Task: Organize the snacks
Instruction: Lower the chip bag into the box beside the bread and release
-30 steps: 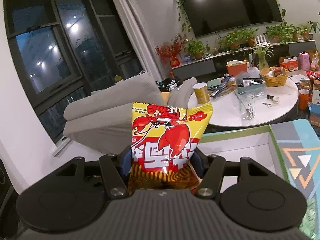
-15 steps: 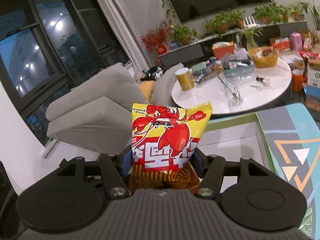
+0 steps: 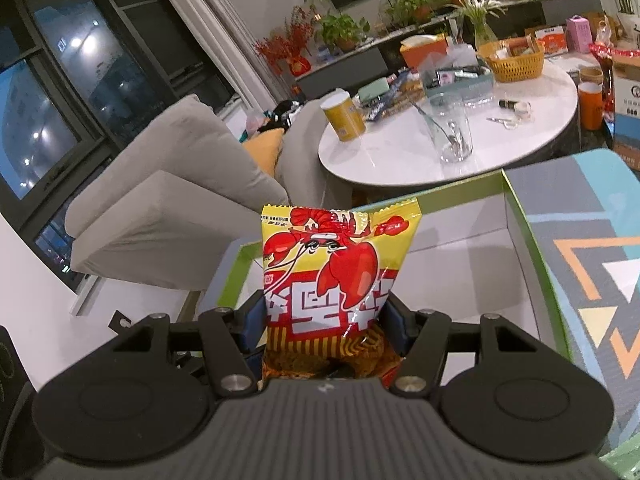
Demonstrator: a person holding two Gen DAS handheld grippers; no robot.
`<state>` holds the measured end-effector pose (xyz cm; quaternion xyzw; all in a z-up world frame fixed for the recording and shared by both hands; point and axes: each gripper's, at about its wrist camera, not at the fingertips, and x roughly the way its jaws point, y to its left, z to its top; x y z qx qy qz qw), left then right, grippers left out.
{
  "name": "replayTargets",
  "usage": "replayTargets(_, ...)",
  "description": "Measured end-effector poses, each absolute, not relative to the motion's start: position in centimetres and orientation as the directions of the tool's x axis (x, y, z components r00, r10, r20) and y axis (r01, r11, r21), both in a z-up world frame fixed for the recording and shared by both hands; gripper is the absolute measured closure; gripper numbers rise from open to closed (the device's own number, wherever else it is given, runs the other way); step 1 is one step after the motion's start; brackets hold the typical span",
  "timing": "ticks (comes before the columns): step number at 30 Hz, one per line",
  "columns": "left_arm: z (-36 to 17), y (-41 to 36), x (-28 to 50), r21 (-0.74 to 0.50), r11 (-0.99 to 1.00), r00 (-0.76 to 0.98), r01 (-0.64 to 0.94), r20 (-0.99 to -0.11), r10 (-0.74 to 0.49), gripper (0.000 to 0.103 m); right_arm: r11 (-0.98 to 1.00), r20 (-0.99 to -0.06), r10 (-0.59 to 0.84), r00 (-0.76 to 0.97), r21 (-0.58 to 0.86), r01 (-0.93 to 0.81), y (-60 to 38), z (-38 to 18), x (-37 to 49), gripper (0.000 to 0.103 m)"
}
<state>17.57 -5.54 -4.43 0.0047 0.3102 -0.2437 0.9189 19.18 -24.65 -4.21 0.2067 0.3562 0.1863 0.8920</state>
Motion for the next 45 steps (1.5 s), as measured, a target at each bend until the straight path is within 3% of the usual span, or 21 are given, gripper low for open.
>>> replayTargets(12,-5.5,-5.7,18.0,-0.126,0.897,0.670,0.425,-0.622,-0.405,0.066,0.846,-0.605,0.485,0.632,0.508,-0.163,-24.3,-5.7,19.9,0.038)
replayTargets(15,-5.5,-5.5,17.9,-0.116,0.916,0.678,0.385,-0.637,-0.366,0.061,0.852,-0.624,0.476,0.619,0.501,-0.151,-24.1,-5.7,19.7,0.037)
replayTargets(45,-1.8,-2.9,11.2,-0.124,0.928,0.733,0.351,-0.581,-0.354,0.058,0.880,-0.582,0.420,0.696,0.450,-0.155,-25.6,-1.5,12.1,0.036)
